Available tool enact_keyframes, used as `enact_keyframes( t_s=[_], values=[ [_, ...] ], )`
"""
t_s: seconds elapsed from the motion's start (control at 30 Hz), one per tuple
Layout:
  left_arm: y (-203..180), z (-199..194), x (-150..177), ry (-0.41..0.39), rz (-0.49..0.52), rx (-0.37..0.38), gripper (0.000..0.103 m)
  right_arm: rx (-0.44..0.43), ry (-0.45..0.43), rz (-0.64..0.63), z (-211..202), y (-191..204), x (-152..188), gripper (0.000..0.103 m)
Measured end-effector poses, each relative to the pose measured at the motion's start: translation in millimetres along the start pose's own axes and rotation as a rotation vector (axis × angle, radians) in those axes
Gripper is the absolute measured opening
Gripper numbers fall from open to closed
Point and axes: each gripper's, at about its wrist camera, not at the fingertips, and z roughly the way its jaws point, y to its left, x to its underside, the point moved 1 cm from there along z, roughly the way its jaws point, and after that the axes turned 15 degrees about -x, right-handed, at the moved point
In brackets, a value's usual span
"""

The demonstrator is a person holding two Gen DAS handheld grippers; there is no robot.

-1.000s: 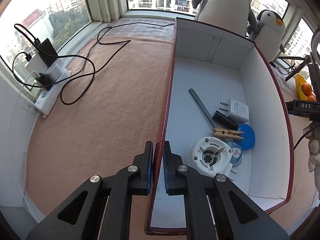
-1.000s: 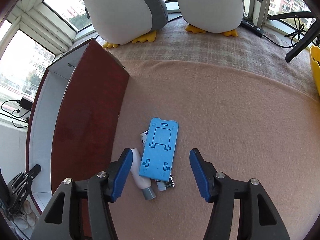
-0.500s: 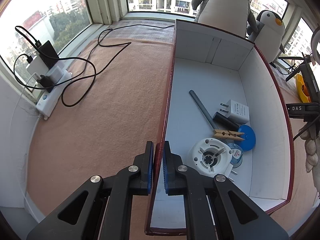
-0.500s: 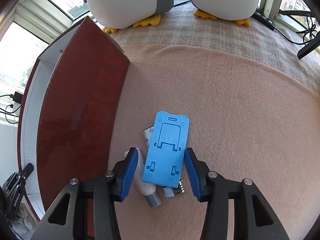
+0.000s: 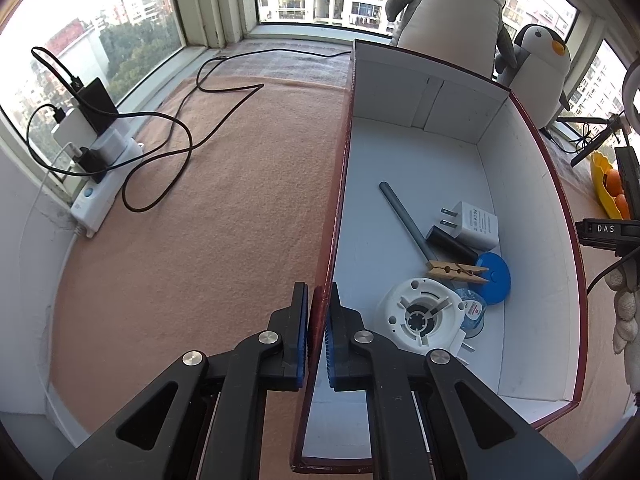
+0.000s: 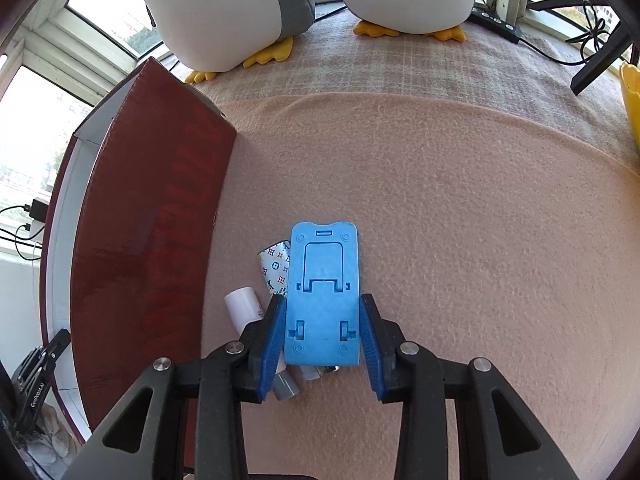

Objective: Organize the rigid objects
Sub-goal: 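Grasp the blue phone stand with the right gripper and lift it, then carry the blue phone stand into the box and release it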

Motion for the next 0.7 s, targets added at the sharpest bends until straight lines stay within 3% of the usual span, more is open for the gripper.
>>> enact_keyframes(
  t_s=[0.33,0.7],
  values=[
    [0.1,0.6,-1.0,-0.005,-0.004,0.004,0.006,0.027,-0.097,-0.103,-53.2,21.2,19.4,0.033],
    [-1.1,-0.6,-0.4,-0.013,-0.007,0.001,0.005,-0.013,-0.196,-0.335,-82.1,116.5,22.7,0.033]
  ],
)
